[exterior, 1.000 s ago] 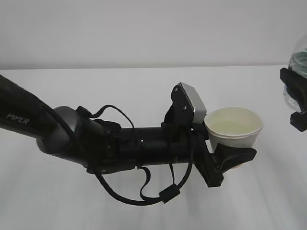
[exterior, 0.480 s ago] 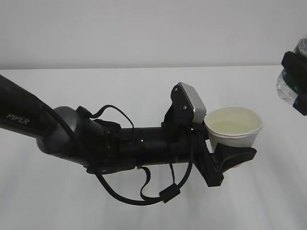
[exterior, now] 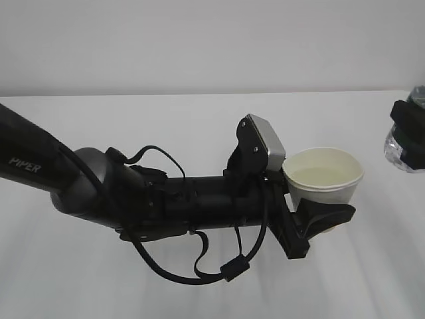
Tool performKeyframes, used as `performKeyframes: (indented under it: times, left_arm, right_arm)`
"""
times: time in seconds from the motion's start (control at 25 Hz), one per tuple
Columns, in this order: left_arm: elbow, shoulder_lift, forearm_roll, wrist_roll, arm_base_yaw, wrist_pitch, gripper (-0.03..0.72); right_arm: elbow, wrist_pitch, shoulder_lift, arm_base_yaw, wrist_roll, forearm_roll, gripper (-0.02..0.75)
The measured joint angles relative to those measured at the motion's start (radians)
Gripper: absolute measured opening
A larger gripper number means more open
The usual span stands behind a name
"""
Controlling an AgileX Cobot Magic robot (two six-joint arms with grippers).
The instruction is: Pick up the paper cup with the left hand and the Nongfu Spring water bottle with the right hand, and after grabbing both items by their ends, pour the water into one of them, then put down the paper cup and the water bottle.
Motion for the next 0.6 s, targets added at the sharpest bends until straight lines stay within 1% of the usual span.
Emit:
performKeyframes:
  times: [0.28,0.44,0.6]
  left_arm:
    - [0.000,0.000,0.000,0.000,0.000,-0.002,0.463]
    - [0.000,0.000,0.000,0.000,0.000,-0.004,0.463]
    - [0.000,0.000,0.000,0.000,0.000,-0.005,0.463]
  right_arm:
    - [0.000,-0.217,0.192,0.000,0.000,0.020,0.395]
    - [-0.002,-0.246,0.287,0.000,-0.002,0.058,0.394]
    - [-0.006,-0.248,0.342,0.000,-0.002,0.133,0.394]
